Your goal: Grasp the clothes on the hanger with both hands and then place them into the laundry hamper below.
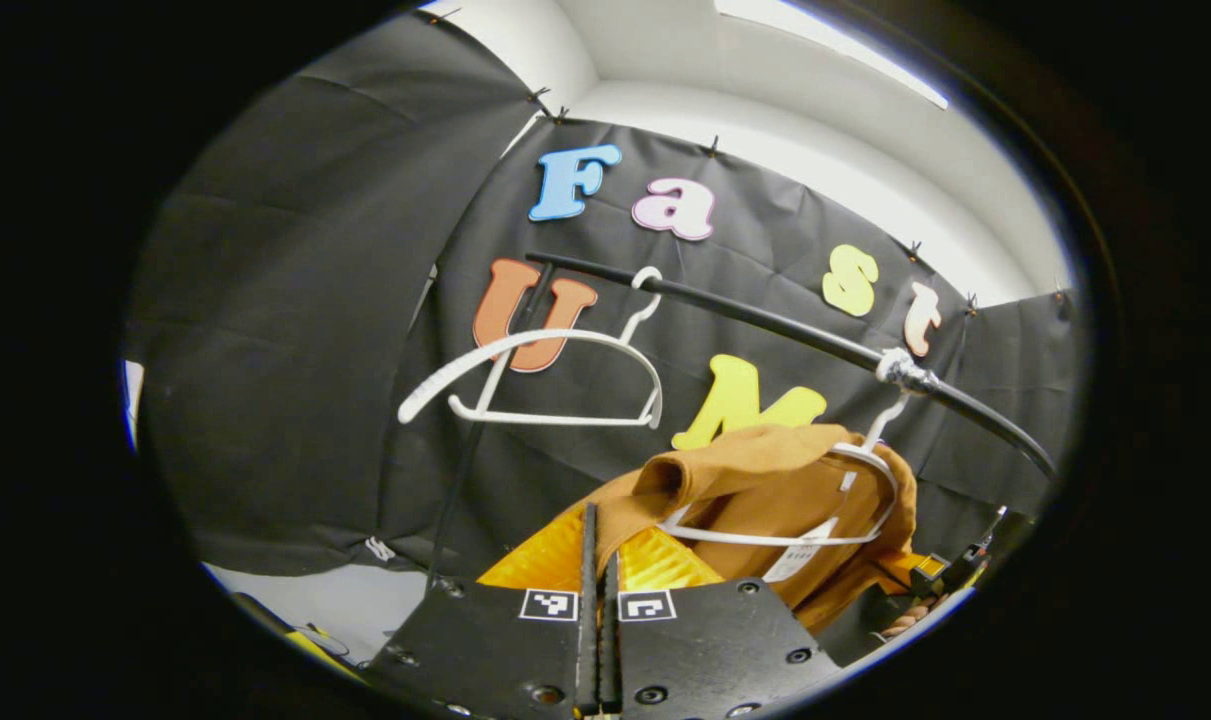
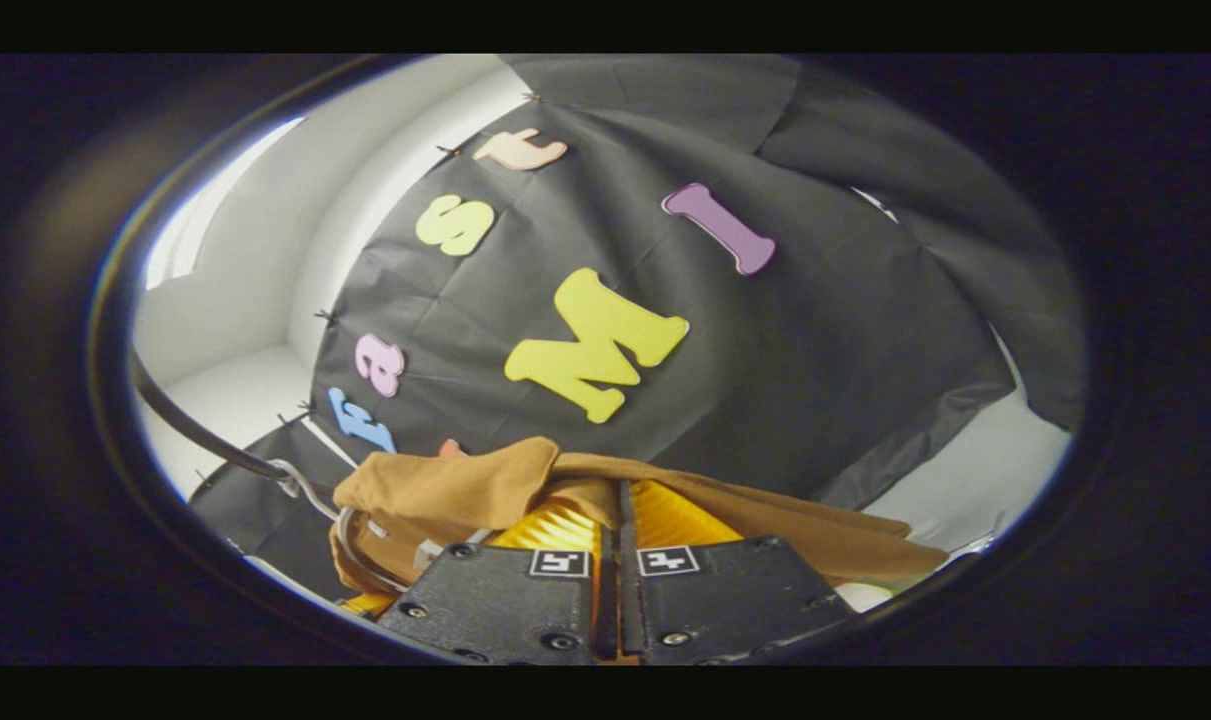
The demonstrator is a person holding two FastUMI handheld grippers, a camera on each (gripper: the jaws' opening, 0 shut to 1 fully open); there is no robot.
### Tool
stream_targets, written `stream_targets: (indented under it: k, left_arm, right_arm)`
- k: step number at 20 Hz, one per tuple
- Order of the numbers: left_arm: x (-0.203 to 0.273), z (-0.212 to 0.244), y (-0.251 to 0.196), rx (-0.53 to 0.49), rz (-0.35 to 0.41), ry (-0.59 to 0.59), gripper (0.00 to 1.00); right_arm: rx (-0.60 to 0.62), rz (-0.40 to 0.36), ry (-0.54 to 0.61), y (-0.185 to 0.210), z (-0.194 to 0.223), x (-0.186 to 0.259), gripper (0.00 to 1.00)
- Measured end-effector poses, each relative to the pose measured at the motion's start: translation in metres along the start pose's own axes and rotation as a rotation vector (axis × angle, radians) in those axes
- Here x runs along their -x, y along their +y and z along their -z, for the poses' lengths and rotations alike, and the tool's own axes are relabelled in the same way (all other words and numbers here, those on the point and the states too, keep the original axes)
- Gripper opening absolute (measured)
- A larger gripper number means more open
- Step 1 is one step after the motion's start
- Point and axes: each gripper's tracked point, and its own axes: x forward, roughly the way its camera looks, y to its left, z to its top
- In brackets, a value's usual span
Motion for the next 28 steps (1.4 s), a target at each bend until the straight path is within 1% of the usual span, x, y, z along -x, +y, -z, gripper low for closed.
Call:
stream_targets:
  k: [1, 2, 3, 4, 5, 6, 7, 8, 9, 11, 12, 13, 14, 15, 16, 17, 18, 19, 20, 21, 22, 23, 24, 26, 27, 28]
  left_arm:
    - [-0.001, -0.002, 0.001, 0.001, 0.001, 0.0, 0.01]
    - [-0.001, -0.004, 0.001, -0.002, 0.001, -0.004, 0.07]
    - [-0.001, -0.007, 0.002, -0.001, 0.003, -0.009, 0.07]
    - [-0.003, -0.009, 0.002, 0.0, 0.006, -0.01, 0.01]
    - [-0.006, -0.011, 0.003, 0.003, 0.009, -0.014, 0.01]
    - [-0.008, -0.015, 0.004, 0.008, 0.009, -0.016, 0.01]
    - [-0.01, -0.019, 0.007, 0.015, 0.009, -0.023, 0.01]
    - [-0.013, -0.023, 0.007, 0.021, 0.012, -0.026, 0.07]
    - [-0.016, -0.027, 0.008, 0.021, 0.012, -0.032, 0.07]
    - [-0.022, -0.031, 0.01, 0.002, 0.01, -0.036, 0.07]
    - [-0.025, -0.032, 0.014, -0.003, 0.006, -0.037, 0.07]
    - [-0.028, -0.029, 0.017, 0.006, 0.007, -0.027, 0.07]
    - [-0.03, -0.026, 0.022, 0.004, -0.002, -0.015, 0.01]
    - [-0.033, -0.02, 0.028, 0.004, -0.007, 0.004, 0.07]
    - [-0.035, -0.011, 0.026, 0.023, 0.009, 0.027, 0.01]
    - [-0.037, -0.002, 0.024, 0.033, 0.018, 0.046, 0.06]
    - [-0.039, 0.006, 0.027, 0.021, 0.016, 0.058, 0.01]
    - [-0.038, 0.013, 0.03, -0.004, 0.012, 0.073, 0.07]
    - [-0.039, 0.019, 0.033, -0.017, 0.008, 0.081, 0.07]
    - [-0.038, 0.021, 0.034, -0.014, 0.013, 0.087, 0.01]
    - [-0.039, 0.022, 0.035, -0.004, 0.018, 0.092, 0.01]
    - [-0.04, 0.024, 0.036, 0.0, 0.023, 0.1, 0.01]
    - [-0.039, 0.028, 0.04, 0.001, 0.022, 0.103, 0.01]
    - [-0.035, 0.035, 0.047, 0.023, 0.018, 0.116, 0.01]
    - [-0.033, 0.039, 0.051, 0.036, 0.018, 0.124, 0.01]
    - [-0.032, 0.042, 0.054, 0.047, 0.015, 0.129, 0.01]
  right_arm:
    - [-0.016, -0.012, 0.0, 0.002, -0.003, -0.002, 0.0]
    - [-0.029, -0.022, 0.001, 0.005, -0.007, -0.005, 0.0]
    - [-0.035, -0.034, 0.002, 0.008, -0.011, -0.007, 0.0]
    - [-0.037, -0.04, 0.001, 0.01, -0.015, -0.009, 0.05]
    - [-0.046, -0.052, 0.001, 0.012, -0.019, -0.011, 0.0]
    - [-0.063, -0.064, 0.005, 0.014, -0.024, -0.013, 0.05]
    - [-0.08, -0.081, 0.006, 0.019, -0.029, -0.016, 0.0]
    - [-0.087, -0.089, 0.006, 0.021, -0.034, -0.019, 0.02]
    - [-0.088, -0.1, 0.004, 0.023, -0.038, -0.024, 0.05]
    - [-0.085, -0.115, 0.022, 0.028, -0.043, -0.029, 0.05]
    - [-0.085, -0.117, 0.028, 0.029, -0.047, -0.033, 0.0]
    - [-0.086, -0.131, 0.03, 0.031, -0.05, -0.034, 0.05]
    - [-0.083, -0.13, 0.035, 0.031, -0.054, -0.038, 0.0]
    - [-0.086, -0.129, 0.038, 0.03, -0.056, -0.043, 0.0]
    - [-0.074, -0.099, 0.07, 0.02, -0.049, -0.05, 0.0]
    - [-0.071, -0.096, 0.101, 0.016, -0.038, -0.052, 0.05]
    - [-0.074, -0.075, 0.113, 0.006, -0.031, -0.056, 0.1]
    - [-0.076, -0.054, 0.126, -0.007, -0.023, -0.06, 0.04]
    - [-0.089, -0.032, 0.14, -0.019, -0.016, -0.062, 0.05]
    - [-0.104, -0.018, 0.149, -0.031, -0.012, -0.064, 0.1]
    - [-0.125, -0.002, 0.155, -0.041, -0.008, -0.065, 0.0]
    - [-0.143, 0.007, 0.165, -0.048, -0.005, -0.064, 0.0]
    - [-0.15, 0.013, 0.17, -0.053, -0.003, -0.064, 0.05]
    - [-0.141, 0.017, 0.183, -0.059, 0.005, -0.059, 0.04]
    - [-0.14, 0.012, 0.193, -0.06, 0.007, -0.057, 0.0]
    - [-0.146, 0.012, 0.195, -0.06, 0.007, -0.055, 0.0]
